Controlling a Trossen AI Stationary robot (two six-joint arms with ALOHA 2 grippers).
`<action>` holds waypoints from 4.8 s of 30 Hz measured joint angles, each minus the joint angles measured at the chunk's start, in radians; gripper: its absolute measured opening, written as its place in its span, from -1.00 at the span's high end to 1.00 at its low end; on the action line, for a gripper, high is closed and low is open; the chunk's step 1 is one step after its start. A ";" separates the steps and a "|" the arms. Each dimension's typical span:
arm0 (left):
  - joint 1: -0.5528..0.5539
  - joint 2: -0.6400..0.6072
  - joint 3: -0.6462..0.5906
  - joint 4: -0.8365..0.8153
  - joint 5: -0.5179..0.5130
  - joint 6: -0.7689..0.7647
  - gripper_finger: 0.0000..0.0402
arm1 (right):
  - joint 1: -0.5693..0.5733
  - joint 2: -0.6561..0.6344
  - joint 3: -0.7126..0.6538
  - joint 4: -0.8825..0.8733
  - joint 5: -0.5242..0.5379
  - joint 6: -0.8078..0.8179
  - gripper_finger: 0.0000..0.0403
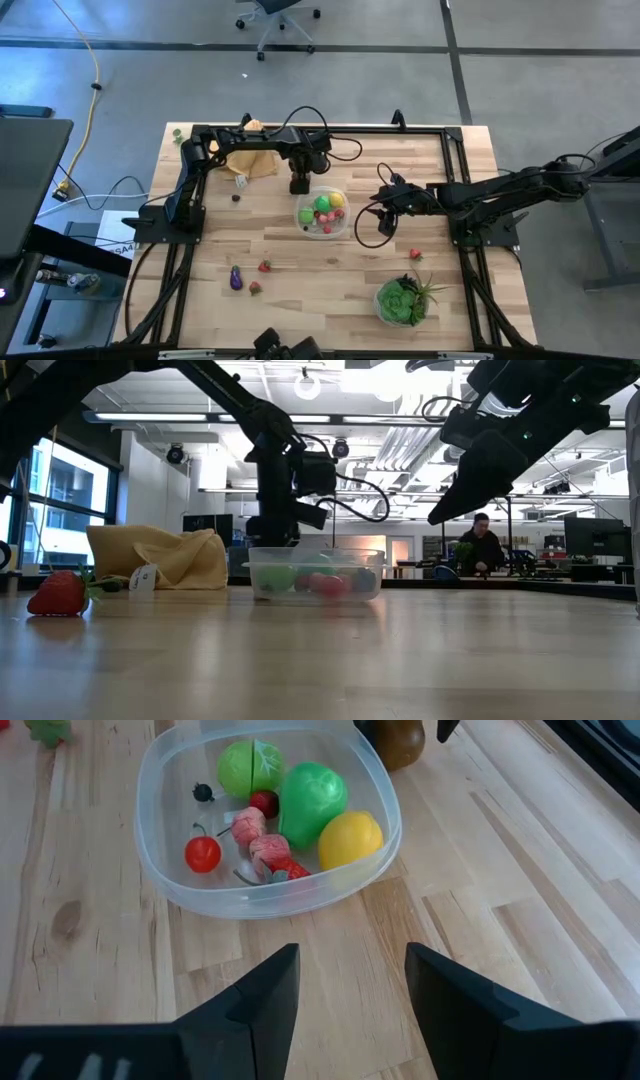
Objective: Pick and placing Produce into tupperware
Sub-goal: Put the kiwi into the transparent bin
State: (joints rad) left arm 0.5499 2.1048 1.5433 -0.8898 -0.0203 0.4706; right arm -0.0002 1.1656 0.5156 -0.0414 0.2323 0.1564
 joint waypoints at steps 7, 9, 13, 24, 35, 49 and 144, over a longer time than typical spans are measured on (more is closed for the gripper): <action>0.000 0.000 0.000 -0.007 -0.029 0.023 -0.71 | 0.000 0.000 0.000 0.000 0.000 0.000 0.13; 0.000 0.005 0.000 -0.007 -0.029 0.026 -0.67 | 0.000 0.000 0.000 0.000 0.000 0.000 0.13; 0.000 0.011 0.000 -0.010 -0.028 0.027 -0.56 | 0.000 0.000 0.000 0.000 0.000 0.000 0.13; 0.000 0.014 0.000 -0.002 -0.022 0.023 -0.31 | 0.000 0.000 0.000 0.000 0.000 0.000 0.13; 0.000 0.014 0.000 0.003 -0.030 0.019 -0.23 | 0.000 0.000 0.000 0.000 0.000 0.000 0.13; 0.000 0.014 0.000 -0.002 -0.041 0.013 -0.21 | 0.000 0.000 0.000 0.000 0.000 0.000 0.13; -0.307 -0.074 0.000 0.008 -0.129 -0.259 -0.18 | 0.000 0.000 0.000 -0.003 0.000 0.000 0.13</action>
State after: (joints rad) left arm 0.2424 2.0311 1.5433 -0.8819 -0.1497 0.2115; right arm -0.0002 1.1654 0.5152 -0.0444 0.2321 0.1562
